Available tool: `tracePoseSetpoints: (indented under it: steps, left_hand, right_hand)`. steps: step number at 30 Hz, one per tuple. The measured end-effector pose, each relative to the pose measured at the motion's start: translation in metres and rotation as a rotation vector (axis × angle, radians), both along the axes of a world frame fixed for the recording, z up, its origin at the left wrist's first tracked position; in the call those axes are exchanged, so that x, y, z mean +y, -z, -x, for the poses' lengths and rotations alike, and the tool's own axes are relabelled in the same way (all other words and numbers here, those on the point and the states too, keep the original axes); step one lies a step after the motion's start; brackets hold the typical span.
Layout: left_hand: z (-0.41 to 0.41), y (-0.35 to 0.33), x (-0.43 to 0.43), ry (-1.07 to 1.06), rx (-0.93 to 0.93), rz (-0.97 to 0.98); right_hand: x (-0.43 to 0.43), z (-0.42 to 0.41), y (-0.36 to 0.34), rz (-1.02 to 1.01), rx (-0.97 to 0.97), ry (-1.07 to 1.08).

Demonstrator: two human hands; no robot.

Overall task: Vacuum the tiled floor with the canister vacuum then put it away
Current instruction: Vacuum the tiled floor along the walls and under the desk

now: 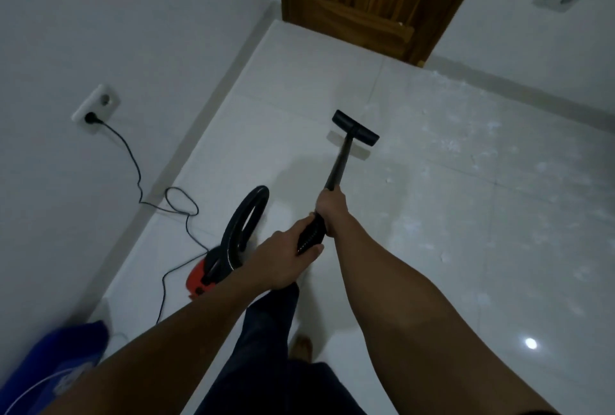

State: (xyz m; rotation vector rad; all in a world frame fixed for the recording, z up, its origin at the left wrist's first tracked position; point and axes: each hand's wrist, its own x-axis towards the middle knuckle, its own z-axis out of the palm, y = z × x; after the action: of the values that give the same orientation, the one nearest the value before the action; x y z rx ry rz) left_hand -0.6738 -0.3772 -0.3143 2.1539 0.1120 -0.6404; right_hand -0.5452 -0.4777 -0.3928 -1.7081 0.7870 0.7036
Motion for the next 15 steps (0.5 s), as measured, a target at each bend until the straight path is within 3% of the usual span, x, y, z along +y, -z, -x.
tracePoseSetpoints:
  steps: [15]
  left_hand:
    - [0.221,-0.001,-0.026,0.128,0.058,0.003]
  right_hand:
    - [-0.036,0.239,0.005,0.076,0.258,-0.154]
